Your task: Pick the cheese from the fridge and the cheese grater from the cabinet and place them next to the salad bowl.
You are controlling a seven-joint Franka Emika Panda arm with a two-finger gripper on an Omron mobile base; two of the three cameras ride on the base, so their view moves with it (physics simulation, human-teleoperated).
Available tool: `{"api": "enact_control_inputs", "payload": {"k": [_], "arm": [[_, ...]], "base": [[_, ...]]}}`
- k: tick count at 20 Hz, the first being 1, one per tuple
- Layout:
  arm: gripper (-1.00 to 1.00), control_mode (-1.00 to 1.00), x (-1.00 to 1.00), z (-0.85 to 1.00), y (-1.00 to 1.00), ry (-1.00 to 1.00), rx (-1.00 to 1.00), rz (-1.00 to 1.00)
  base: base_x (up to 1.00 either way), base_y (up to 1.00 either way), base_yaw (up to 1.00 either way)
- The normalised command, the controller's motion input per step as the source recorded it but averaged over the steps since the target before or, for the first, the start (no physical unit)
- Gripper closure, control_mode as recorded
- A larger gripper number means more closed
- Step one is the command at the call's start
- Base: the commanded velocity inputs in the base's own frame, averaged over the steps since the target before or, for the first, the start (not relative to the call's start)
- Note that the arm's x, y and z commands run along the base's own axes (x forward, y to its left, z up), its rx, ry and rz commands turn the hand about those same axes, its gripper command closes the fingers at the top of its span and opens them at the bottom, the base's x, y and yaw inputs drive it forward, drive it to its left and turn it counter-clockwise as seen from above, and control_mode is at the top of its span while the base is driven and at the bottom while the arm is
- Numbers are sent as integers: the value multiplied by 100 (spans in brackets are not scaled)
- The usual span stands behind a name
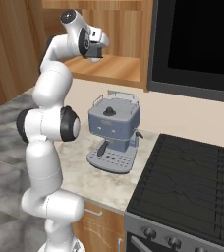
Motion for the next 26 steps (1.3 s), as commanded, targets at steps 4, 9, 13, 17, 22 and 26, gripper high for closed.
{"api": "enact_control_inputs", "payload": {"k": [4, 9, 13, 17, 22, 26], "arm": [[100, -100, 0, -4, -8, 0, 0, 0], [100, -100, -1, -6, -6, 0, 0, 0], [100, -100, -27, -10, -11, 0, 0, 0], [100, -100, -53, -12, -13, -4, 3, 0], [100, -100, -72, -11, -14, -14, 6, 0], [100, -100, -76, -11, -7, -21, 3, 0]], "base": [[0, 0, 0], [0, 0, 0], [0, 0, 0], [0, 0, 0], [0, 0, 0], [0, 0, 0]]}}
